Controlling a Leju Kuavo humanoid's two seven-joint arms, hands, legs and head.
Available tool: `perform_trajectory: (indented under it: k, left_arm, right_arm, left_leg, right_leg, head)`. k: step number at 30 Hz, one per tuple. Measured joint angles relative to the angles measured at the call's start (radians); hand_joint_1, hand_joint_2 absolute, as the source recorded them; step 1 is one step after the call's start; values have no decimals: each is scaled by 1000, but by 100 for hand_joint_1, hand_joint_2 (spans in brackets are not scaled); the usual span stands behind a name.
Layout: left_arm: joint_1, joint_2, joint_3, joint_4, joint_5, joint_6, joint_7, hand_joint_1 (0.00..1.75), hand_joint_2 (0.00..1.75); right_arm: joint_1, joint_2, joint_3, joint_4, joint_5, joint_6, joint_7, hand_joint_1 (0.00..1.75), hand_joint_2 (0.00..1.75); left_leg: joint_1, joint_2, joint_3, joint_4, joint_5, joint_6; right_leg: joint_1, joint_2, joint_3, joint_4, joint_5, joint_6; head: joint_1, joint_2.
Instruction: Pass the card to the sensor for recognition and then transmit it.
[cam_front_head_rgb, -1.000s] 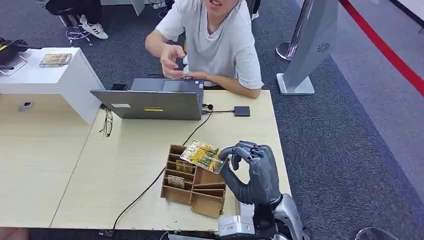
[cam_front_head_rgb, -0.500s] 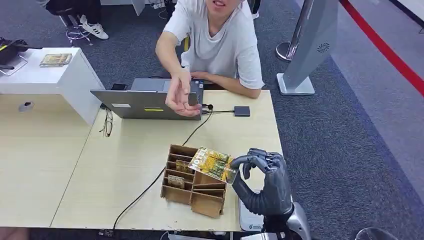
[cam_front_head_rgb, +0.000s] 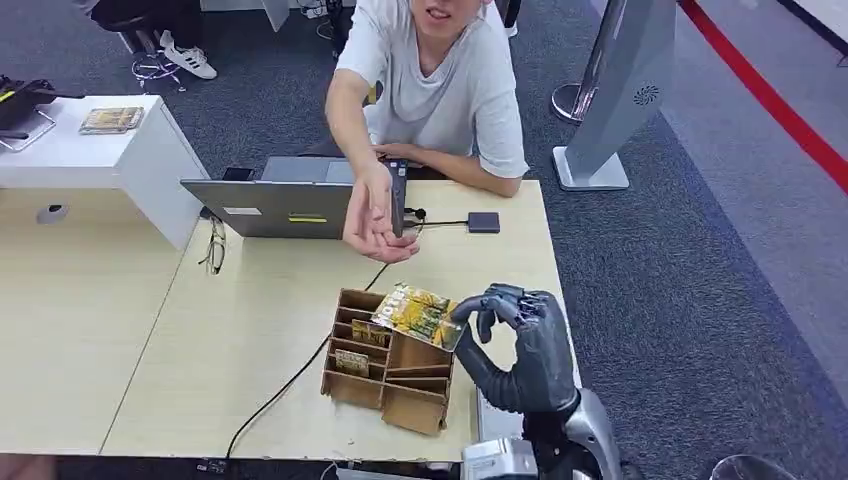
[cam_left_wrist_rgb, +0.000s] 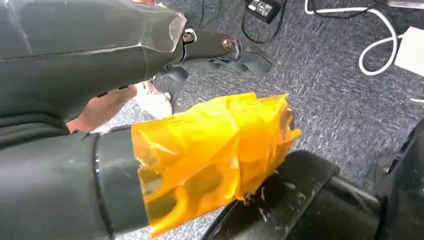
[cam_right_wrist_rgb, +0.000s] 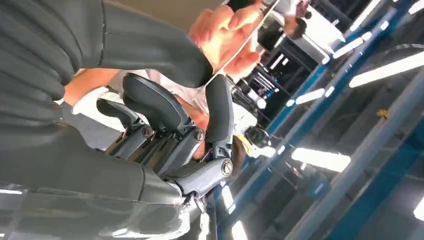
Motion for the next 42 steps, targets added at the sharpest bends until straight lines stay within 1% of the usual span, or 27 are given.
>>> perform_trajectory:
  k: [6,13,16,31,42]
  left_arm:
    - [-10,-3,0,0,-15,-7,19,0,0]
    - [-21,-9,-2,0,-26,-31,29,0,0]
    - [-26,-10,-3,0,-28,-34,30,0,0]
    - [-29,-10,-3,0,-28,-33,30,0,0]
    - [-33,-10,-12,-1,-43,-47,35,0,0]
  right_arm:
    - [-75,11,10,73,31,33,38,175,175]
    - [-174,35,36,151,101,84,102,175,175]
    - [-201,43,47,173,112,90,112,175,175]
    - [-224,51,63,214,112,90,115,175,175]
    - [-270,77,75,249,129,125,167,175,175]
  left_leg:
    - [0,0,0,0,1,1]
    - [0,0,0,0,1,0]
    - [0,-1,0,0,1,1]
    - [0,-1,0,0,1,1]
    - [0,-1,0,0,1,1]
  right_leg:
    - [0,0,0,0,0,0]
    - [0,0,0,0,0,0]
    - [0,-1,0,0,0,0]
    - [0,-1,0,0,0,0]
    - [0,-1,0,0,0,0]
  head:
    - [0,0]
    - [0,0]
    - [0,0]
    - [0,0]
    - [0,0]
